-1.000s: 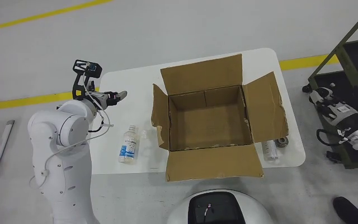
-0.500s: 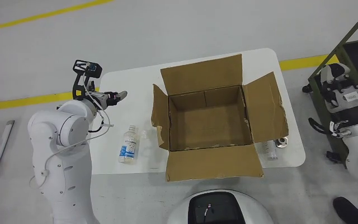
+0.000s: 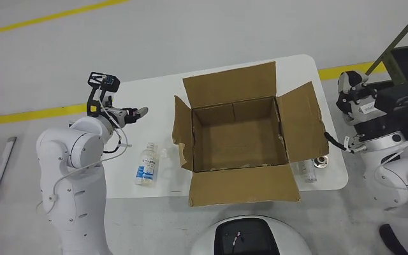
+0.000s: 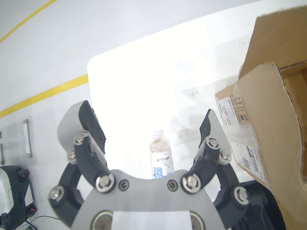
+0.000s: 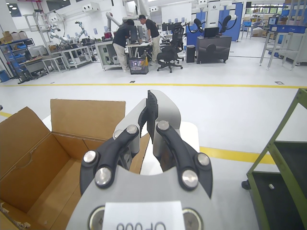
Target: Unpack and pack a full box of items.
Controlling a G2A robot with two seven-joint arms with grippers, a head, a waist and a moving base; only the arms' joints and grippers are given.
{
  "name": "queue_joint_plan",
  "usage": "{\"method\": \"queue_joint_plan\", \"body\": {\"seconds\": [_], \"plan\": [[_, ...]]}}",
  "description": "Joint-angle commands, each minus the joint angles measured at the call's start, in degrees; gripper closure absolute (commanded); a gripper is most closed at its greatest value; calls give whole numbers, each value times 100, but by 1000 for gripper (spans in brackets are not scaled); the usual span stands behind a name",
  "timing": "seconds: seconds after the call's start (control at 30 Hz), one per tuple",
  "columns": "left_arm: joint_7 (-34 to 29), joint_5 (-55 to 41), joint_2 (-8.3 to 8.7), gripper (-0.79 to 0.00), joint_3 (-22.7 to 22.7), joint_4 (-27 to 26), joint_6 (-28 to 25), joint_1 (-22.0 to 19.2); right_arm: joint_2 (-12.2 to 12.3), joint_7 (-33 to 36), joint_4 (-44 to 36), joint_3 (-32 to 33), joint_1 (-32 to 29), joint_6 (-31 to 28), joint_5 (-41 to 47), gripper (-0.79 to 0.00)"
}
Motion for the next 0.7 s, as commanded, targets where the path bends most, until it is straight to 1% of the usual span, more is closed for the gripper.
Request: {"method": "queue_joint_plan", "body": {"seconds": [0.0, 0.1, 0.13, 0.17, 0.23, 0.27, 0.67], "plan": [[-565, -14, 31, -785, 30, 3, -94, 33, -6, 19, 45, 48, 2, -101, 63, 0], [-1285, -136, 66, -785, 69, 104, -65, 41, -11, 32, 95, 125, 1, -271, 39, 0], [-1505, -189, 73, -785, 47, 174, 98, 24, -14, 31, 108, 144, -1, -316, 48, 0], [-1558, -270, 79, -785, 67, 245, 204, 22, -17, 31, 120, 162, -2, -351, 54, 0], [-1558, -530, 110, -785, 136, 509, 377, 97, -26, 40, 133, 186, -9, -408, 70, 0], [-1558, -718, 134, -785, 169, 643, 570, 109, -29, 44, 136, 194, -10, -449, 75, 0], [-1558, -737, 146, -785, 183, 642, 602, 96, -64, 88, 283, 333, -44, -851, 63, 0]]}}
